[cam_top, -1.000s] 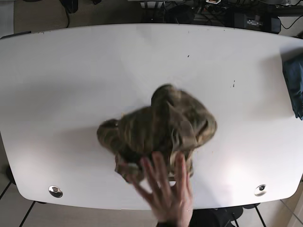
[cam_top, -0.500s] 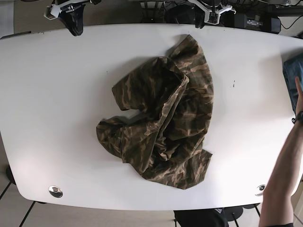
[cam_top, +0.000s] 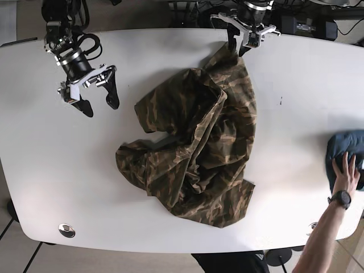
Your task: Fold the T-shirt properly
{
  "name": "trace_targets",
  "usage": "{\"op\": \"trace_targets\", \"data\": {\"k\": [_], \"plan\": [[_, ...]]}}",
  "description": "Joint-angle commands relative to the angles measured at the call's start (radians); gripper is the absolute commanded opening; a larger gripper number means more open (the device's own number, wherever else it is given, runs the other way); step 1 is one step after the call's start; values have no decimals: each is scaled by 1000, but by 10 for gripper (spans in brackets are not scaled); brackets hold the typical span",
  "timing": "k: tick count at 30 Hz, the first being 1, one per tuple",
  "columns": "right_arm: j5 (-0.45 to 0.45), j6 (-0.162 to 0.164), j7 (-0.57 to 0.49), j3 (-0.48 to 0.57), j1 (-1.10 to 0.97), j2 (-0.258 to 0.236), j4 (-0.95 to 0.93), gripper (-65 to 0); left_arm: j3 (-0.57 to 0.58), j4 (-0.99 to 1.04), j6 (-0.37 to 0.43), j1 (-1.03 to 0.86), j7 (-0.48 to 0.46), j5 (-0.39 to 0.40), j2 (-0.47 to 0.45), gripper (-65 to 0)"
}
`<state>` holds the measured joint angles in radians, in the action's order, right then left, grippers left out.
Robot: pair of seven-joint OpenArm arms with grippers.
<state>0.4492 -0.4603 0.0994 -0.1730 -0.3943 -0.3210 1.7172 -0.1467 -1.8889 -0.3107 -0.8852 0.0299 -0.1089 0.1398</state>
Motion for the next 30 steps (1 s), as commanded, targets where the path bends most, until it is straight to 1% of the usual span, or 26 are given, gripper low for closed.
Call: {"op": "trace_targets", "data": {"k": [1, 2, 3, 5, 8, 11, 14, 15, 16, 17, 18, 19, 20, 21, 22, 26, 30], "plan": [[9, -7, 44, -7, 74, -11, 11, -168, -1, -19, 0, 4, -25, 8, 17, -372], [9, -8, 93, -6, 113, -11, 0, -168, -1, -19, 0, 11, -25, 8, 17, -335], [9, -8, 138, -6, 153, -11, -16, -168, -1, -19, 2, 18, -25, 8, 17, -318], [9, -8, 210, -4, 252, -5, -70, -168, 0, -21, 2, 28, -25, 8, 17, -329], [9, -8, 303, -3, 406, -5, -211, -168, 0, -21, 0, 45, -25, 8, 17, -340], [15, -10, 357, 0, 550, -5, -391, -168, 0, -21, 0, 53, -25, 8, 17, -338], [16, -10, 371, 0, 668, -2, -578, -168, 0, -21, 0, 70, -25, 8, 17, -338], [18, -16, 371, 0, 719, 0, -662, -168, 0, -21, 0, 73, -25, 8, 17, -338], [18, -38, 371, 0, 749, 1, -718, -168, 0, -21, -2, 73, -25, 8, 17, -338], [18, -71, 371, 0, 776, 13, -770, -168, 0, -21, -2, 73, -25, 8, 17, -338], [13, -113, 371, 0, 803, 24, -828, -168, 0, -19, -2, 74, -25, 8, 17, -338], [12, -130, 371, 0, 814, 30, -856, -168, 0, -19, -2, 74, -25, 8, 17, -338], [12, -139, 369, 0, 819, 33, -874, -168, 0, -19, -2, 74, -25, 8, 17, -338], [10, -145, 368, 2, 819, 46, -888, -168, 0, -19, -2, 74, -25, 8, 17, -338], [9, -145, 368, 2, 819, 64, -892, -168, 0, -19, -2, 74, -25, 8, 17, -338], [7, -145, 366, 3, 815, 109, -896, -168, 0, -19, -2, 74, -25, 8, 17, -338], [7, -140, 366, 3, 815, 133, -897, -170, -3, -21, -2, 70, -28, 8, 17, -339]]}}
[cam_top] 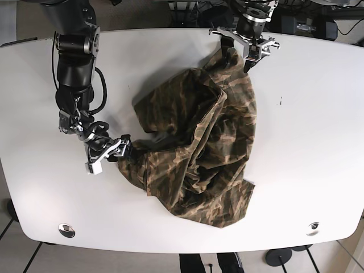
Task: Fold the T-shirt properly
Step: 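Pull the camouflage shirt apart with both grippers to spread it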
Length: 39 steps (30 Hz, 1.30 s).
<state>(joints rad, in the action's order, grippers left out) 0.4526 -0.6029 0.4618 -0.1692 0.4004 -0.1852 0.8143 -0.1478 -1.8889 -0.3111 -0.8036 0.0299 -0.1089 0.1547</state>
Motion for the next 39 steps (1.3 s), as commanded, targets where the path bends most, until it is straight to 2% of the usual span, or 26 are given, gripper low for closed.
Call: {"op": "trace_targets", "data": {"k": [1, 2, 3, 4, 5, 7, 8, 9, 10, 14, 15, 18, 20, 23, 26, 31, 34, 36, 39], "plan": [[4, 4, 4, 0, 21, -3, 6, -170, -2, -21, -1, -12, -28, 10, 2, -339], [4, 5, 4, 0, 21, 3, 6, -171, -2, -21, -1, -12, -29, 10, 2, -339], [-15, 5, 4, 0, 21, 8, 6, -211, -3, -31, -1, -12, -29, 10, 2, -339], [-58, 5, 2, 0, 21, 10, 6, -314, -3, -39, -1, -12, -29, 31, 2, -339], [-96, 5, 2, -2, 22, 28, 6, -458, -8, -39, -1, -13, -29, 88, 2, -336], [-137, 5, 2, -5, 24, 39, 10, -639, -62, -38, 0, -10, -29, 188, 2, -332], [-148, 1, 2, -5, 24, 42, 15, -610, -98, -33, -1, -9, -26, 259, 2, -331], [-148, 1, 2, -6, 24, 42, 15, -609, -115, -31, -1, -9, -26, 294, 2, -331], [-142, -1, 2, -6, 24, 39, 15, -628, -126, -31, -1, -9, -25, 320, -8, -331], [-143, -1, 2, -6, 24, 37, 15, -628, -125, -1, -3, -18, -18, 426, -74, -331], [-143, -1, 2, -6, 24, 37, 15, -628, -125, 27, -18, -23, 15, 481, -91, -331], [-143, -1, 2, -6, 24, 37, 15, -628, -129, 88, -148, -24, 107, 627, -119, -331], [-143, -1, 2, -6, 24, 37, 15, -628, -131, 124, -198, -26, 124, 671, -119, -332], [-143, -1, 2, -6, 24, 37, 15, -628, -112, 165, -233, -27, 140, 680, -117, -332], [-143, -1, 2, -8, 21, 37, 15, -628, -92, 185, -233, -24, 212, 684, -117, -336], [-143, -1, 2, -8, 21, 37, 15, -628, -86, 185, -227, -23, 267, 684, -116, -333], [-143, -2, 2, -8, 19, 37, 15, -628, -86, 183, -130, 25, 318, 684, -114, -333], [-142, -2, 2, -8, 19, 37, 15, -628, -86, 179, -72, 77, 400, 684, -116, -333], [-142, -2, 2, -10, 18, 37, 15, -628, -86, 163, -12, 112, 476, 685, -116, -336]]}}
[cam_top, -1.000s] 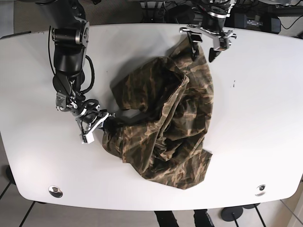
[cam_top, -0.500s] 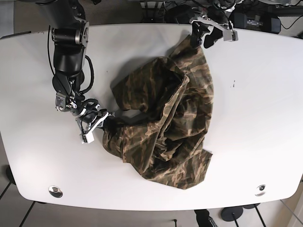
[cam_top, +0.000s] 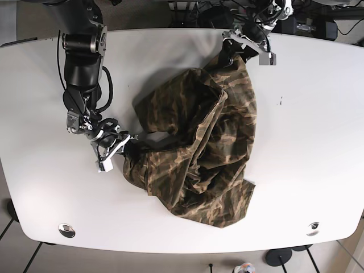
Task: Fold the T-shirt properly
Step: 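Pull the camouflage shirt apart with both grippers to spread it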
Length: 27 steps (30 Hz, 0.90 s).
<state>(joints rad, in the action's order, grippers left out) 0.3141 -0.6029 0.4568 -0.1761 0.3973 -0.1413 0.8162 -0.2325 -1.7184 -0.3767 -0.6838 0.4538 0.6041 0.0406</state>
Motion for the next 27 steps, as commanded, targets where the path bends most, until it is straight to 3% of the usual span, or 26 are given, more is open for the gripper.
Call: {"op": "trace_targets", "data": {"k": [1, 4, 6, 9, 14, 20, 23, 27], "plan": [[-3, -2, 7, -3, 21, -7, 13, -628, -1, -16, 78, 2, 66, -31, -2, -336], [-3, -2, 7, -3, 21, -7, 13, -628, -1, -21, 149, 34, 109, -34, -2, -342], [-3, -2, 7, -3, 21, -8, 13, -628, -1, -18, 170, 52, 130, -36, -5, -440], [-3, -2, 7, -3, 21, -8, 15, -628, -1, -15, 170, 72, 161, -43, -18, -646], [-2, -2, 7, -20, -31, -8, 134, -628, 8, -73, 163, 72, 162, -125, -57, -650], [-2, -2, 86, -61, -128, -5, 426, -628, 3, -263, 163, 69, 165, -128, -155, -650], [-10, -2, 119, -121, -150, -8, 539, -628, 6, -295, 163, 80, 165, -126, -255, -650], [-7, 1, 129, -147, -93, -77, 570, -628, -60, -295, 163, 135, 167, -125, -354, -650]]}}
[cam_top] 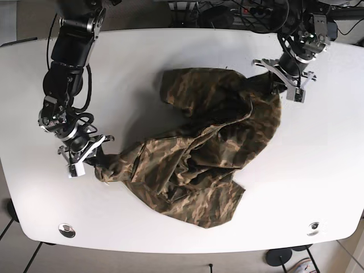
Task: Fold the T-shirt properly
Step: 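Pull the camouflage shirt apart with both grippers to spread it, then lift the shirt with both grippers and lay it down stretched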
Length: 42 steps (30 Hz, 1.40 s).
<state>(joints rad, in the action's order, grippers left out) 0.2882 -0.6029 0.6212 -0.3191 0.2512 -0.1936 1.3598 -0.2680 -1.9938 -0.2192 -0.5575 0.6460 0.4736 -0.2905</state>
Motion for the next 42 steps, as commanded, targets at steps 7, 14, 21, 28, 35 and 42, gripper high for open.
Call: {"op": "trace_targets", "data": {"k": [7, 14, 21, 28, 35, 42], "plan": [[15, 7, -34, -2, 196, -68, 22, -628, -80, -6, 1, 362, 231, 4, -66, -650], [13, 7, 33, -1, 431, -102, -124, -628, -80, 127, -161, 770, 413, -3, -111, -650], [13, 7, 62, -1, 676, -151, -214, -628, -53, 327, -199, 1169, 469, 0, -226, -650], [23, 7, 131, -15, 520, -182, -39, -628, -40, 330, -202, 1118, 464, 1, -255, -650], [23, 4, 130, -188, 56, -79, 186, -628, -75, 325, -202, 788, 377, 3, -250, -650], [23, -4, 128, -360, -284, 35, 231, -628, -158, 311, -202, 485, 281, 4, -250, -650]]}}
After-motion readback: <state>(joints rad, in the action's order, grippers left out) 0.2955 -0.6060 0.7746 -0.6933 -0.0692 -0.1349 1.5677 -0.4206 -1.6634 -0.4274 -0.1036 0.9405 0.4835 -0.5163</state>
